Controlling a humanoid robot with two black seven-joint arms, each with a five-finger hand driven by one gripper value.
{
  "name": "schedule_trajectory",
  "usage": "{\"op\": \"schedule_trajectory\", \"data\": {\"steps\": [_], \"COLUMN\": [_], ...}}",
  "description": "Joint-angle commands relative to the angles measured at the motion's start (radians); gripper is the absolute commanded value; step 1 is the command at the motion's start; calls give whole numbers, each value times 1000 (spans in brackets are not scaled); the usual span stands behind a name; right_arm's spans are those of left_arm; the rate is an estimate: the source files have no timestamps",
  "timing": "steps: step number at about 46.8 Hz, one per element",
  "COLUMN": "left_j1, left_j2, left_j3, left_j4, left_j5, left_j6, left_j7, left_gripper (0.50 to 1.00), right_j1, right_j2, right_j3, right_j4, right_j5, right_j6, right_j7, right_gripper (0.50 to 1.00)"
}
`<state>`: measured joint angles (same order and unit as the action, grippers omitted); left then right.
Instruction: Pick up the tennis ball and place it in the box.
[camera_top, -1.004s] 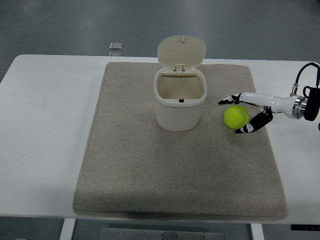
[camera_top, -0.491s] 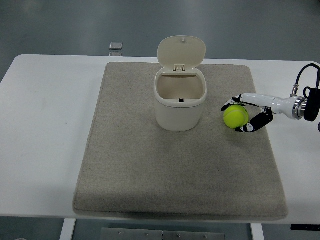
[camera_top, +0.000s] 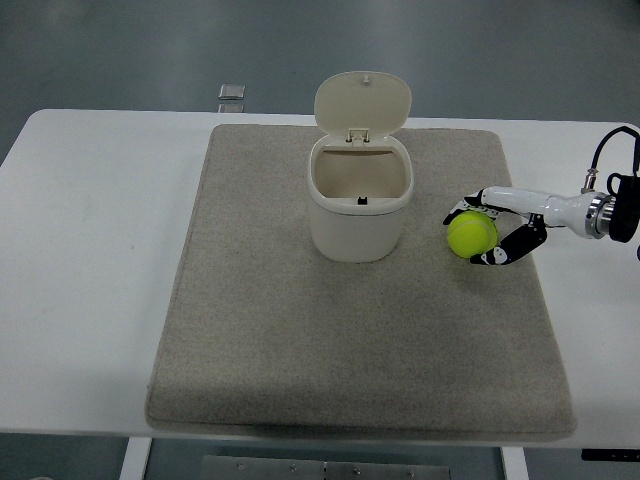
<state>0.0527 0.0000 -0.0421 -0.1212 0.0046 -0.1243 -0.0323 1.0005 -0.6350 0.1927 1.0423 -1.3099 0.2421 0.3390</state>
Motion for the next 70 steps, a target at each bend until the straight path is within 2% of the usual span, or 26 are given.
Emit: {"op": "schedule_trajectory", "data": {"steps": [1, 13, 22, 25, 37, 49, 61, 70], "left_j1": [1, 1, -1, -1, 1, -1, 1, -1], "left_j2": [0, 0, 0, 0, 0, 0, 0, 0], "left_j3": [1, 1, -1, -1, 1, -1, 1, -1], "left_j4": [0, 0, 0, 0, 0, 0, 0, 0], "left_j5": [0, 0, 0, 0, 0, 0, 0, 0], "left_j6": [0, 0, 0, 0, 0, 0, 0, 0], "left_j7": [0, 0, 0, 0, 0, 0, 0, 0], "left_gripper": [996, 996, 996, 996, 996, 996, 996, 996], "right_j1": [6, 47, 90, 102, 168, 230, 271, 285], "right_j2": [-2, -29, -83, -104, -120, -74, 18, 75], "right_j3": [2, 16, 17, 17, 21, 16, 2, 2], "right_j4": [2, 16, 39, 47, 84, 122, 114, 108], "right_j5": [1, 17, 20, 20, 38, 101, 103, 124], "right_j6": [0, 0, 5, 5, 6, 69, 75, 74], "right_j7": [0, 23, 132, 152, 225, 224, 210, 152], "right_gripper": [500, 500, 500, 500, 500, 500, 500, 500]}}
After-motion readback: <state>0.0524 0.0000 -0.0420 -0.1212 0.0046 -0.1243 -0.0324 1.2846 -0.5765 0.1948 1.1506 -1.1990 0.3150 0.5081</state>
